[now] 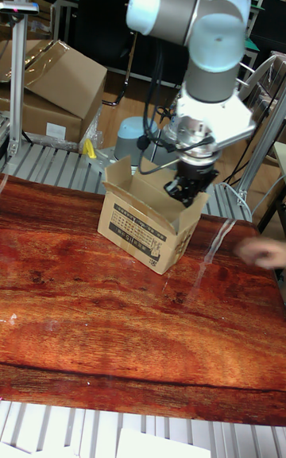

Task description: Open a box

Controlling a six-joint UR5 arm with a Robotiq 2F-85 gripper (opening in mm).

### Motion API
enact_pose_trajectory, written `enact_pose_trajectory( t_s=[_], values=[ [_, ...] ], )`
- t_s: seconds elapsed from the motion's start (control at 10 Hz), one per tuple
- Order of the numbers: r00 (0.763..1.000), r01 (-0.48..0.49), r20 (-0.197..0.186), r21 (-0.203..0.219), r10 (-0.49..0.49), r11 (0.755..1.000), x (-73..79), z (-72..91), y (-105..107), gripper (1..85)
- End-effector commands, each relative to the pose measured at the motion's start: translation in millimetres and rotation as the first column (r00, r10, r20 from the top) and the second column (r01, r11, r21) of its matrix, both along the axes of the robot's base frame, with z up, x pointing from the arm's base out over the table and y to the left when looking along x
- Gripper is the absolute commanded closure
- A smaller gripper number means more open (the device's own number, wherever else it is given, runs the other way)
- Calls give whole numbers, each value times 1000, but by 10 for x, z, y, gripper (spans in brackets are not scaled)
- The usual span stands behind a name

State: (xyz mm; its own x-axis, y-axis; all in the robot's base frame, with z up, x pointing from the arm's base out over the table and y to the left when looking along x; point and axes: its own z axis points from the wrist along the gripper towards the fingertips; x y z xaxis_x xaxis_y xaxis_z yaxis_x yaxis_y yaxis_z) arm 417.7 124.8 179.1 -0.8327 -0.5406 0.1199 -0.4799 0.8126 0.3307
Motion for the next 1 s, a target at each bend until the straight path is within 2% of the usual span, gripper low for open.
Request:
enact_pose_trajectory(
  t_s=[0.0, 0.2, 0.4, 0.9],
  values=[
    [999, 51, -1, 11, -51, 999, 232, 148, 329, 847],
    [997, 70, 28, 11, -70, 997, 422, 19, 428, 847],
    [996, 75, 55, -13, -74, 997, 558, -142, 386, 847],
    [991, 88, 108, -44, -83, 995, 780, -391, 335, 847]
  ],
)
